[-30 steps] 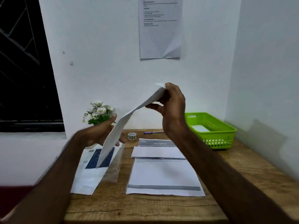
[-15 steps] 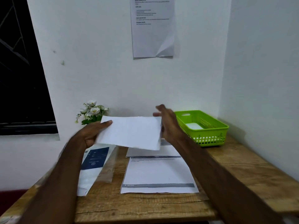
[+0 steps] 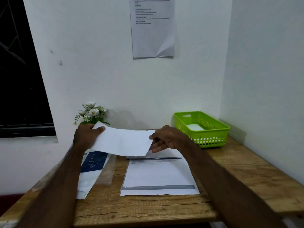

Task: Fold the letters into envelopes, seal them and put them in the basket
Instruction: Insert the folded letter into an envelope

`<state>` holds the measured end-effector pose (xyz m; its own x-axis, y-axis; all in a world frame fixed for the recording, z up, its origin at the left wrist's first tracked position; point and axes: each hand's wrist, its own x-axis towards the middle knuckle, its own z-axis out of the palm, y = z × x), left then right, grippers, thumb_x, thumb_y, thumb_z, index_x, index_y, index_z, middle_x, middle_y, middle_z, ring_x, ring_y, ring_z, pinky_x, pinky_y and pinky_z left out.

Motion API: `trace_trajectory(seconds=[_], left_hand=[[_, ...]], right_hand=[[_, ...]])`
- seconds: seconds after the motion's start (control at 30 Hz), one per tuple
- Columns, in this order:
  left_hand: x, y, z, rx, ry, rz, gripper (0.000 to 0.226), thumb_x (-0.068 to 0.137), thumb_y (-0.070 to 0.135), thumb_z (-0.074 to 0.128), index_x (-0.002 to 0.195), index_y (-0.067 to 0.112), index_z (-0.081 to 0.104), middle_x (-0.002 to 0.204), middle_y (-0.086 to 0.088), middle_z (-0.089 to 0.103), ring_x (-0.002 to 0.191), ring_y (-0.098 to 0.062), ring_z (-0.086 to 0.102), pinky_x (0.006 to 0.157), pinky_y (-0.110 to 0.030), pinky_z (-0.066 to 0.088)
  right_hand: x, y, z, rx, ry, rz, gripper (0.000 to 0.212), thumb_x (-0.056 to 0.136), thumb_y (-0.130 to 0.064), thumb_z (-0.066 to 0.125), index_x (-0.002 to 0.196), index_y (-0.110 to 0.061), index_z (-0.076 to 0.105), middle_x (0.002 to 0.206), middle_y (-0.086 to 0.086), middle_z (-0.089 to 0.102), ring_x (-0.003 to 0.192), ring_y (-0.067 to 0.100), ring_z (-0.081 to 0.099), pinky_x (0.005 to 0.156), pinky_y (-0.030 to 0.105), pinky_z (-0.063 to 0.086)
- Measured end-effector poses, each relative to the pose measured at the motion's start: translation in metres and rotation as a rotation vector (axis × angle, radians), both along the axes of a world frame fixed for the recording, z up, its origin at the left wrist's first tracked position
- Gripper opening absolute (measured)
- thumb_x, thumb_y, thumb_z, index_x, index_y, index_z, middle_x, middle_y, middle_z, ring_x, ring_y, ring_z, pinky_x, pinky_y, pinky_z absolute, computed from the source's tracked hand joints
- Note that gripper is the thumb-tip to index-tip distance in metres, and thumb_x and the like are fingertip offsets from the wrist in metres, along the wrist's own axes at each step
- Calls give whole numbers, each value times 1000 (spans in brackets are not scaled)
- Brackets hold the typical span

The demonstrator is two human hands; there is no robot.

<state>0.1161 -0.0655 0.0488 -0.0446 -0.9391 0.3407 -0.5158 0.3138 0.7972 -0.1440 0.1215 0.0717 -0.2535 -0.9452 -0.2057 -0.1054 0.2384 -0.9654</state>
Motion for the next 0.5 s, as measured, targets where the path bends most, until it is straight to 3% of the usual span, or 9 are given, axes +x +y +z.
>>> trace_trajectory(seconds=[0.1, 0.17, 0.27, 0.33, 0.4, 0.5], left_hand=[[-7, 7, -1, -103, -174, 118, 35, 84, 43, 76, 111, 21, 74, 112, -9, 74, 103, -36, 67, 88, -42, 52], [-15, 15, 2, -190, -206, 142, 43, 84, 45, 76, 121, 25, 70, 115, -5, 73, 109, -33, 66, 89, -40, 51], [-36, 31, 6, -230, -208, -84, 28, 84, 49, 76, 101, 27, 76, 96, 3, 74, 91, -18, 69, 73, -30, 50], [-55, 47, 6, -178, -293, -309, 22, 84, 51, 76, 84, 28, 75, 87, 10, 73, 83, -8, 68, 65, -25, 47], [-73, 65, 4, -139, -423, -463, 28, 82, 57, 74, 80, 29, 73, 79, 14, 68, 79, -1, 63, 63, -20, 40], [-89, 75, -5, -121, -565, -526, 44, 76, 72, 71, 85, 29, 66, 74, 15, 58, 72, 0, 55, 62, -21, 36]], right_hand=[[0, -5, -7, -6, -30, -26, 11, 99, 1, 56, 93, 8, 61, 64, 15, 72, 56, 26, 73, 60, 37, 64], [0, -10, -13, 1, -67, -17, 12, 102, 0, 52, 97, 4, 62, 73, 16, 73, 57, 25, 73, 58, 36, 64], [3, -16, -21, 48, -85, 24, 18, 104, -1, 47, 112, 2, 62, 92, 17, 73, 65, 23, 75, 58, 34, 63], [5, -19, -26, 60, -72, 13, 23, 101, -1, 51, 121, 7, 60, 93, 17, 73, 67, 23, 75, 57, 33, 63], [4, -20, -29, 49, -51, 0, 25, 98, -1, 57, 122, 8, 60, 92, 18, 74, 70, 24, 75, 55, 31, 62], [3, -20, -32, 36, -31, 5, 16, 95, 1, 62, 111, 4, 63, 88, 17, 73, 78, 25, 74, 58, 29, 63]])
